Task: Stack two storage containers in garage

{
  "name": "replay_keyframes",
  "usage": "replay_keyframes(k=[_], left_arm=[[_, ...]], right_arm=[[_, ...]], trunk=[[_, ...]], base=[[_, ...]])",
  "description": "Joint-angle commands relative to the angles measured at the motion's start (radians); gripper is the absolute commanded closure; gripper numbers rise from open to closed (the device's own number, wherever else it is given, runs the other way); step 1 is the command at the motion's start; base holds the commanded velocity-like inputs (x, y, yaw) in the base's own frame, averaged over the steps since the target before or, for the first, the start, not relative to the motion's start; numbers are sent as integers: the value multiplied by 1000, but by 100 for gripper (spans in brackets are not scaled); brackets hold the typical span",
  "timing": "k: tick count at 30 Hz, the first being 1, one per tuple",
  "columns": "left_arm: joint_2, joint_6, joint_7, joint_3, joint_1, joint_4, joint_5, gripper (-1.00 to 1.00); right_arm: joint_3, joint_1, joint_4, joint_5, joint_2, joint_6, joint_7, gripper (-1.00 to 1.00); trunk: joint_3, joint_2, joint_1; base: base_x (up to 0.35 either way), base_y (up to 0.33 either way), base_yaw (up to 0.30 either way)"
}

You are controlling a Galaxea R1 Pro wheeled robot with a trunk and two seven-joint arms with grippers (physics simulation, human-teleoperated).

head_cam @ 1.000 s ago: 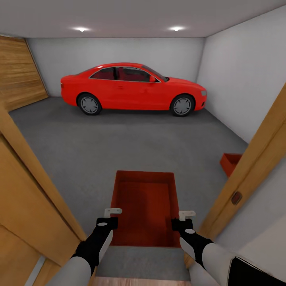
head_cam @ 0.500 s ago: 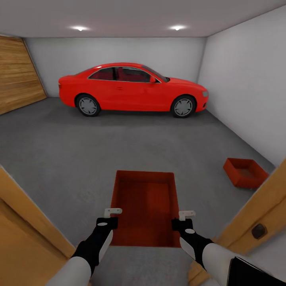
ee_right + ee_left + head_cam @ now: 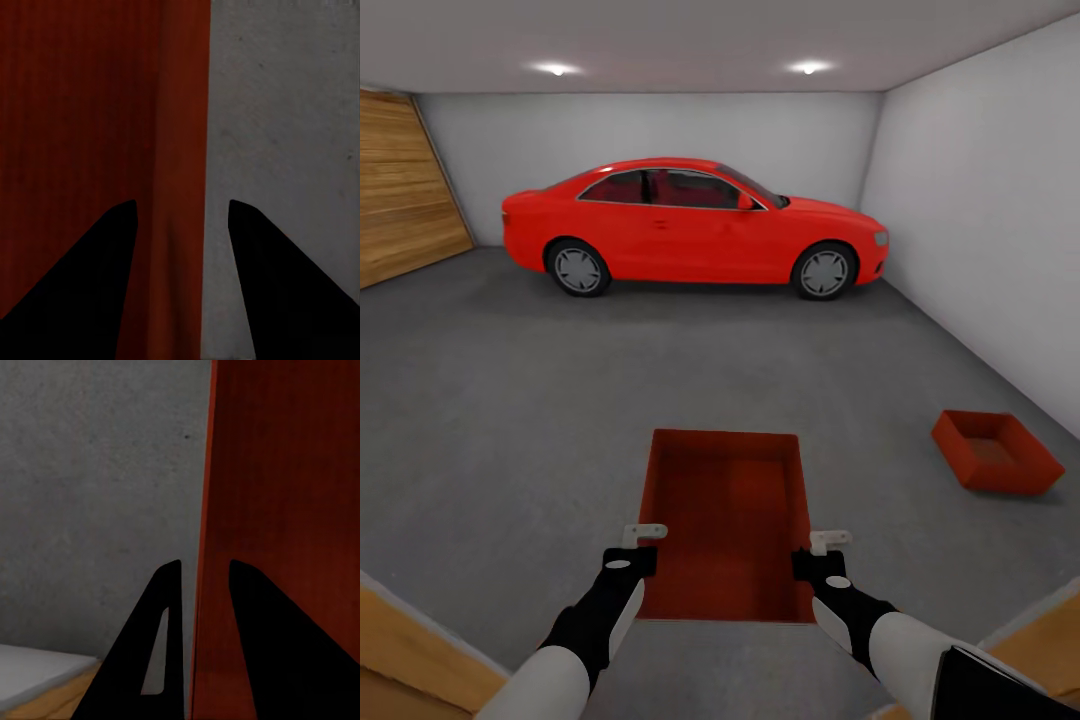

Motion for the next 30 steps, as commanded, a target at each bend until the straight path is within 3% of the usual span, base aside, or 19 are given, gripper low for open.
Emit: replay_keyframes(k=[1, 30], left_arm=[[1, 9, 6, 2, -1, -3, -20, 100], [1, 9, 6, 2, -1, -3, -20, 100]], right_arm=[[-2, -1, 12, -10, -1, -4, -3, 100], [-2, -1, 12, -10, -1, -6, -3, 100]], trunk=[[-2, -2, 1], [-2, -2, 1]], base=[[322, 0, 0], [322, 0, 0]])
